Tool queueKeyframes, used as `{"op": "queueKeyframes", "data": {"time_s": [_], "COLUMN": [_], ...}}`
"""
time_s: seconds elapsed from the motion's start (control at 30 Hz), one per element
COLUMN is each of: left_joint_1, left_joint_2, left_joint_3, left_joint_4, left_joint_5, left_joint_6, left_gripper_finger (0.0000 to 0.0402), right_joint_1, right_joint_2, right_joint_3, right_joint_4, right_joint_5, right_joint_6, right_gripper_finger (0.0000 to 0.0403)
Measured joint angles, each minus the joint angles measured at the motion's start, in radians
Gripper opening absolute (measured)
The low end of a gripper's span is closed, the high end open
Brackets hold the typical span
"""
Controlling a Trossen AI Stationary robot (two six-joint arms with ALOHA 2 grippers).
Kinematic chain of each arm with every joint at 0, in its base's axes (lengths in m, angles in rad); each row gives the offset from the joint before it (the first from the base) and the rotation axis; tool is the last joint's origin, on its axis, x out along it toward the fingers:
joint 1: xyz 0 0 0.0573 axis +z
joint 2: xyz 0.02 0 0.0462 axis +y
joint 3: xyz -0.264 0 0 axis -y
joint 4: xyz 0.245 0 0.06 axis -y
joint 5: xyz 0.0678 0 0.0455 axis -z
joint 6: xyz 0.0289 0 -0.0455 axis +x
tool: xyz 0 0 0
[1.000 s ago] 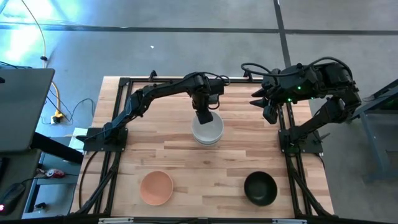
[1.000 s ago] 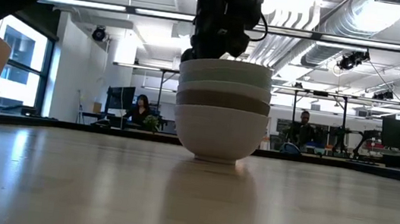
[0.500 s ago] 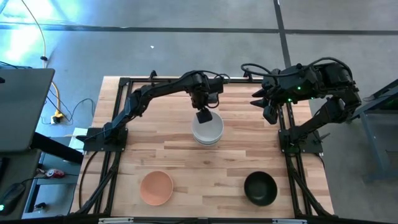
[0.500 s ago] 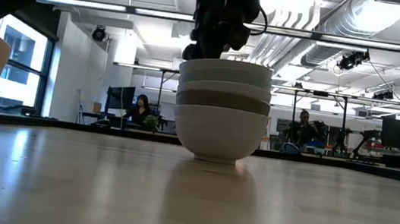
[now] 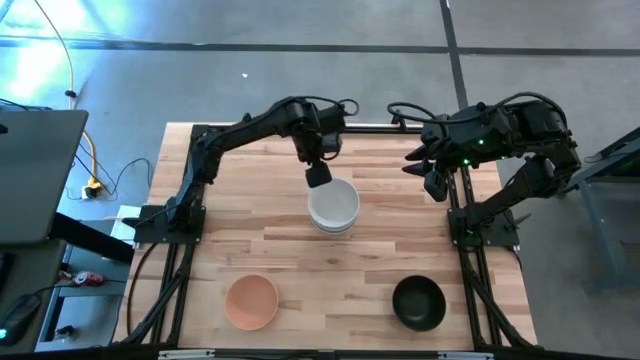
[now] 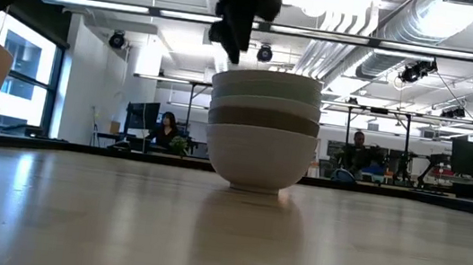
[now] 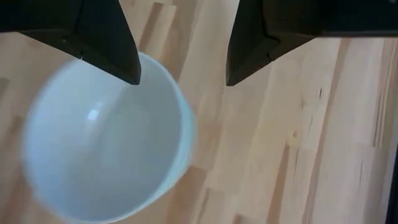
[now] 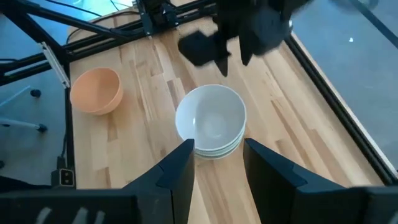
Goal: Nest bowls inside each other
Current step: Stack the black bowl on the white bowl
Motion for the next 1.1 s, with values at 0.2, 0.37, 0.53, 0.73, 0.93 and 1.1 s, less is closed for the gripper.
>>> {"op": "queueKeyframes", "data": {"time_s": [0.2, 0.37, 0.53, 0.73, 0.93, 1.1], "left_joint_1": [-0.037, -0.103, -0.169, -0.204, -0.241, -0.265], "left_joint_2": [-0.087, -0.157, -0.24, -0.343, -0.439, -0.509], "left_joint_3": [0.001, -0.007, -0.098, -0.264, -0.439, -0.565], "left_joint_4": [0.0, 0.002, 0.0, -0.001, 0.0, -0.001], "left_joint_5": [0.052, 0.075, 0.078, 0.054, 0.044, 0.043], "left_joint_6": [0.048, 0.092, 0.117, 0.106, 0.078, 0.052], "left_gripper_finger": [0.0225, 0.0225, 0.0225, 0.0225, 0.0225, 0.0225], "right_joint_1": [0.0, 0.039, 0.101, 0.169, 0.248, 0.329], "right_joint_2": [0.0, -0.004, -0.025, -0.061, -0.102, -0.122], "right_joint_3": [0.0, -0.053, -0.224, -0.484, -0.697, -0.824], "right_joint_4": [0.0, 0.001, 0.0, 0.001, 0.004, 0.062], "right_joint_5": [-0.063, -0.149, -0.264, -0.314, -0.315, -0.325], "right_joint_6": [0.035, 0.082, 0.133, 0.246, 0.392, 0.511], "right_gripper_finger": [0.0129, 0.0129, 0.0129, 0.0129, 0.0129, 0.0129]}}
